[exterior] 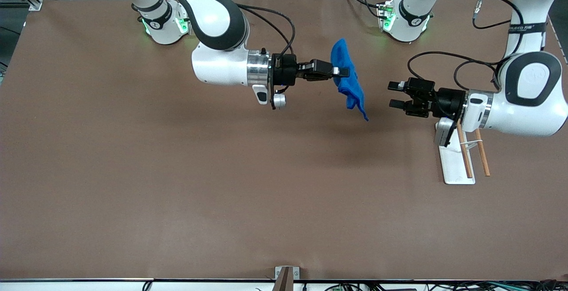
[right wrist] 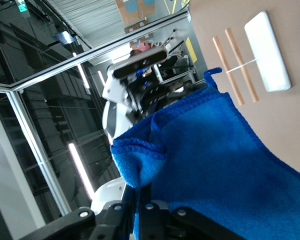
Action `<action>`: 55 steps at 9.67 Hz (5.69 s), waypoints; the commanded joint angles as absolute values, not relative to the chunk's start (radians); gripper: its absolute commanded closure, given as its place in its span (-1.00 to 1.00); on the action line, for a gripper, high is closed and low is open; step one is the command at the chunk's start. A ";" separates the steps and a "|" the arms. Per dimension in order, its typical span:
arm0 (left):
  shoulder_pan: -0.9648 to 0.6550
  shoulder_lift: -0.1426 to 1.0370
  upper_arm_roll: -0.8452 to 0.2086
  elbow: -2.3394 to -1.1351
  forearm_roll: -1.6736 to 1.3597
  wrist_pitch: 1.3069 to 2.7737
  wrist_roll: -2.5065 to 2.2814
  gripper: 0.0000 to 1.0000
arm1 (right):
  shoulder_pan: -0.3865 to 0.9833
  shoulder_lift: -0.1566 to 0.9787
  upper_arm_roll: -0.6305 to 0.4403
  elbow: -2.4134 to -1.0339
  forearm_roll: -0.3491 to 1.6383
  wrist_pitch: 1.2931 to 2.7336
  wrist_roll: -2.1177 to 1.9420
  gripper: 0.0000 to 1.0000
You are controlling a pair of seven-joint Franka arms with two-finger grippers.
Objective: Right arm passes towel to left arm to hang
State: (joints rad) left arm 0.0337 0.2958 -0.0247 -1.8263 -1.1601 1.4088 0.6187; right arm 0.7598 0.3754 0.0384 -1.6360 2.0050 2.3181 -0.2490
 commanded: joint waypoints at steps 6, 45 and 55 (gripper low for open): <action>0.037 0.322 -0.037 -1.910 -1.331 1.391 0.750 -0.41 | 0.828 0.377 0.026 -1.624 2.191 2.322 -0.385 0.94; 0.485 0.473 -0.025 -1.467 -0.296 1.563 0.439 0.99 | 0.454 0.261 -0.482 -1.661 0.326 1.955 -0.047 -1.00; 0.489 0.563 -0.025 -1.371 -0.291 1.710 0.466 -1.00 | -0.006 -0.052 -0.137 -1.516 -0.006 1.444 0.055 -1.00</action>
